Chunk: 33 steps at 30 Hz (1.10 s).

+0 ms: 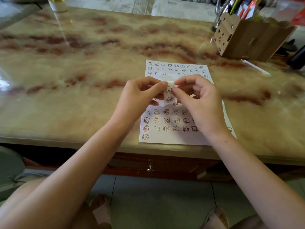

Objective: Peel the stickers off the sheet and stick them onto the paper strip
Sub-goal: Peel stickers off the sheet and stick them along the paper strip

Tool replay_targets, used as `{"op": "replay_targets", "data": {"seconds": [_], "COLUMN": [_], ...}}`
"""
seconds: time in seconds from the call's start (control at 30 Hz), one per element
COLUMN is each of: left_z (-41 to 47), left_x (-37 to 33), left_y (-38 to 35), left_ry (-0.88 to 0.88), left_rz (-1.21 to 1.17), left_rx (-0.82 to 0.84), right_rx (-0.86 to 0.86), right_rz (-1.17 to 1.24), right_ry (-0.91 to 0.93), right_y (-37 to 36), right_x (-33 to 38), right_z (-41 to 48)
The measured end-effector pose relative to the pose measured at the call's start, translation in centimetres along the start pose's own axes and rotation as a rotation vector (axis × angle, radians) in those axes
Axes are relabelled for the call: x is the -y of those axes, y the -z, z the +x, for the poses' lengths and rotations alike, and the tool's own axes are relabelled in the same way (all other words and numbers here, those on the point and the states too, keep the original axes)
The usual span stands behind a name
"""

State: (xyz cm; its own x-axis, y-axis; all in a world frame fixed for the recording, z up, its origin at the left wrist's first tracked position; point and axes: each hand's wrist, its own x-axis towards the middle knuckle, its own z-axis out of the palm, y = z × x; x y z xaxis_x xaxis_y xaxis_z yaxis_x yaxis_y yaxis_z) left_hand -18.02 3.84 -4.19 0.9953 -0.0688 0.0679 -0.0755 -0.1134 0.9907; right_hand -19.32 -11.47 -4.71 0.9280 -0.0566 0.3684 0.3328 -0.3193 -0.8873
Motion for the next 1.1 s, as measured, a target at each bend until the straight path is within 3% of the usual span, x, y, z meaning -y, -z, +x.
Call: {"op": "replay_targets", "data": {"seconds": [0.4, 1.1], "left_z": [-0.14, -0.01], "left_x": [0.01, 0.32], "left_y": [-0.15, -0.32], "left_ry": [0.007, 0.013], "left_rz": [0.002, 0.073], "left_rx": [0.027, 0.030], "right_rx": [-0.005, 0.058], "right_rz": [-0.169, -0.189], "right_ry": [0.150, 0.054], "right_y": [0.00, 0.32], "right_x": [-0.57, -0.57], "right_z": [0.01, 0.38]}}
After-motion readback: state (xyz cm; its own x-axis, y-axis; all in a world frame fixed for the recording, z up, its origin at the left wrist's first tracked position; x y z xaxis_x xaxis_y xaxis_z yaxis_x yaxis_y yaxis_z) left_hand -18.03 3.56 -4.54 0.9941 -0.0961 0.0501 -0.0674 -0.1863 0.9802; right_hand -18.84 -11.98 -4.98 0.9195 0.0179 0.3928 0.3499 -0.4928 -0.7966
